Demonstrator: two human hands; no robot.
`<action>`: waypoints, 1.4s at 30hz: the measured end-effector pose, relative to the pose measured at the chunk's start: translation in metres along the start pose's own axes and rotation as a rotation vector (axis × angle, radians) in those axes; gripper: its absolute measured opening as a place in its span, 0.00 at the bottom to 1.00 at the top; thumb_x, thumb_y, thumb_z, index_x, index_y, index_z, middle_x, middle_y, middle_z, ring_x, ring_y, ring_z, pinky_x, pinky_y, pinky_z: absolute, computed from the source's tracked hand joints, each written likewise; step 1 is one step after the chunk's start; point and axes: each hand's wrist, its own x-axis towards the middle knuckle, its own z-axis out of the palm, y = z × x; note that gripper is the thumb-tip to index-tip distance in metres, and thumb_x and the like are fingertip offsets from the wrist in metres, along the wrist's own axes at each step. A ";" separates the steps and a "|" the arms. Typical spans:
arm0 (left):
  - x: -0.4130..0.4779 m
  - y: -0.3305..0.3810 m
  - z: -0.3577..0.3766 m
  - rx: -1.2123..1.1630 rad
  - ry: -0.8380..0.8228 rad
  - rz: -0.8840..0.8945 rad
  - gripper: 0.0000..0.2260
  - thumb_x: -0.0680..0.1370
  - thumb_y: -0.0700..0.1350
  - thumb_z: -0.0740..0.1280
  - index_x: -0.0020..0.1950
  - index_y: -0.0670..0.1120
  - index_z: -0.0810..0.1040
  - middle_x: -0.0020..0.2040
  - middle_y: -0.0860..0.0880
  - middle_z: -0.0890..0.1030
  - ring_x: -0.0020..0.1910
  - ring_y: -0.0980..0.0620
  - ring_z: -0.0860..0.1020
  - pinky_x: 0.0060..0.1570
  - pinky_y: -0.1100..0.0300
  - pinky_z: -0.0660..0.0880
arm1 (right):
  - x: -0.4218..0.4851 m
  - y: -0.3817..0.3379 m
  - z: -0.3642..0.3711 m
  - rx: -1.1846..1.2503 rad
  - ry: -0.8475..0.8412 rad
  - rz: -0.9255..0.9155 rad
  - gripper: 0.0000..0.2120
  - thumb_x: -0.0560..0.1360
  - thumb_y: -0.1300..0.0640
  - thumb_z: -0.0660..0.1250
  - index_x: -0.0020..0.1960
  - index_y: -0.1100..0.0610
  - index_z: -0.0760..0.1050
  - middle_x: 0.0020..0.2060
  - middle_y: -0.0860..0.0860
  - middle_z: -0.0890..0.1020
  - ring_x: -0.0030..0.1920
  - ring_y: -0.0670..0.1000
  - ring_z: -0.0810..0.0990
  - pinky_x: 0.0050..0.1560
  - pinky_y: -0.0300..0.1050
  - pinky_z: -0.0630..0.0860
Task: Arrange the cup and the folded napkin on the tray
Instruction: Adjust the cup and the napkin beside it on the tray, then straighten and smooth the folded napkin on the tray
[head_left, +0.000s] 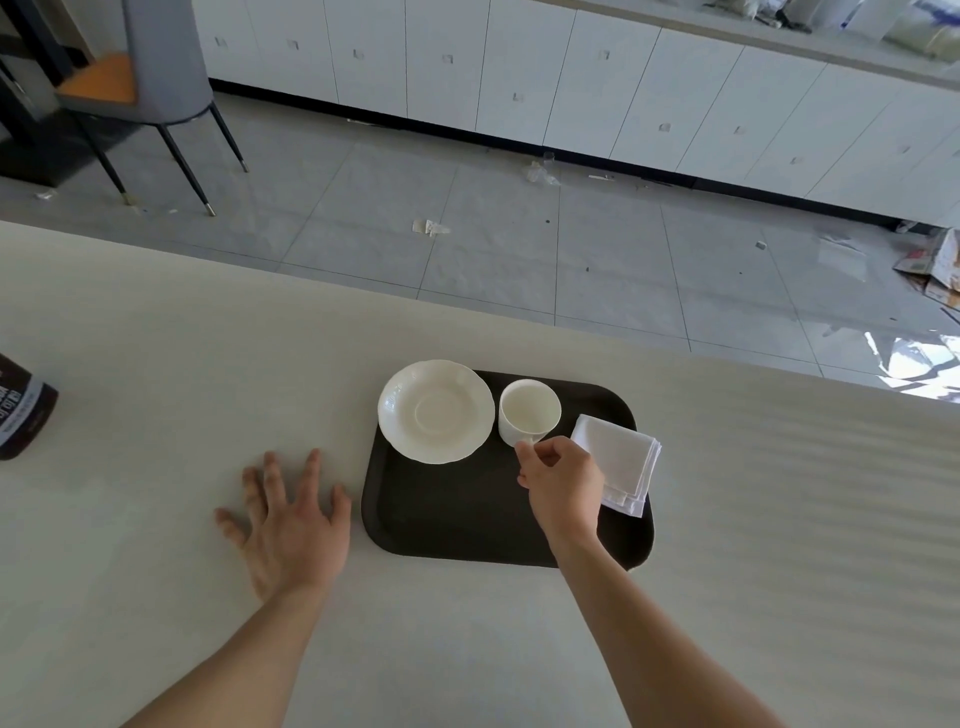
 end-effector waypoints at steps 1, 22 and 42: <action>0.000 0.000 0.000 0.002 -0.002 0.000 0.26 0.78 0.61 0.54 0.76 0.60 0.59 0.80 0.46 0.55 0.79 0.44 0.49 0.73 0.34 0.45 | 0.000 0.000 0.000 0.001 -0.008 0.000 0.11 0.76 0.48 0.71 0.38 0.53 0.79 0.31 0.46 0.83 0.35 0.49 0.84 0.43 0.50 0.84; 0.001 -0.004 -0.012 -0.116 -0.099 0.011 0.27 0.78 0.57 0.60 0.76 0.56 0.60 0.80 0.46 0.56 0.79 0.45 0.48 0.72 0.34 0.45 | -0.013 0.025 -0.049 -0.030 -0.079 0.040 0.03 0.77 0.54 0.69 0.49 0.53 0.81 0.38 0.44 0.82 0.42 0.50 0.83 0.48 0.50 0.83; -0.122 0.215 -0.015 -0.444 -0.292 0.642 0.24 0.78 0.50 0.62 0.73 0.48 0.66 0.72 0.47 0.66 0.70 0.47 0.65 0.65 0.58 0.67 | 0.043 0.075 -0.135 -0.182 -0.049 0.164 0.18 0.77 0.47 0.67 0.62 0.57 0.78 0.46 0.50 0.85 0.51 0.56 0.83 0.47 0.44 0.72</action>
